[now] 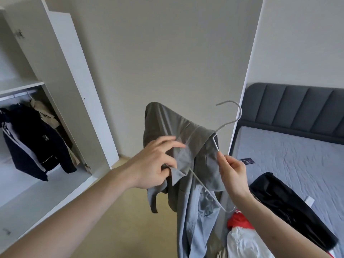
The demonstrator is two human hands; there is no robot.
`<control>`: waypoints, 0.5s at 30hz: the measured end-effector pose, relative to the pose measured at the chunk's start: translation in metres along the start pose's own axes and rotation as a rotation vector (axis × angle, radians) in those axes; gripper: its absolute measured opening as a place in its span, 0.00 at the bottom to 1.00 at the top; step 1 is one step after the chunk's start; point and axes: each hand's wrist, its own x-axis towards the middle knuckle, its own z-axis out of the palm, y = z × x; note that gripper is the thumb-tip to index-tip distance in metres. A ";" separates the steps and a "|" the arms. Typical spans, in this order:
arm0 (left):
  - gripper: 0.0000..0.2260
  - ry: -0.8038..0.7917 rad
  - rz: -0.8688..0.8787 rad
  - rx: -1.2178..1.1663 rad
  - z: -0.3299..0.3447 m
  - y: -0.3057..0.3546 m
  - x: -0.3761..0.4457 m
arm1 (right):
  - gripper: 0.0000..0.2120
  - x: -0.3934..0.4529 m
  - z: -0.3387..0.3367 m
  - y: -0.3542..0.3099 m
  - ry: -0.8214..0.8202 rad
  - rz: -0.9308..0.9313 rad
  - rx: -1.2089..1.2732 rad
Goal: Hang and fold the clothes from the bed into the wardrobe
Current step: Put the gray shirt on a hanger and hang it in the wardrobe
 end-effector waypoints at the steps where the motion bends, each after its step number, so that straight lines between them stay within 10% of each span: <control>1: 0.12 -0.033 0.007 -0.062 0.000 0.004 0.002 | 0.26 0.000 0.000 0.001 0.007 0.022 0.011; 12: 0.10 -0.181 -0.031 -0.101 -0.013 -0.001 0.003 | 0.26 -0.005 -0.013 0.001 -0.037 -0.047 -0.040; 15: 0.06 0.040 0.002 -0.142 -0.034 -0.002 0.017 | 0.26 -0.001 -0.013 -0.005 -0.039 -0.076 -0.058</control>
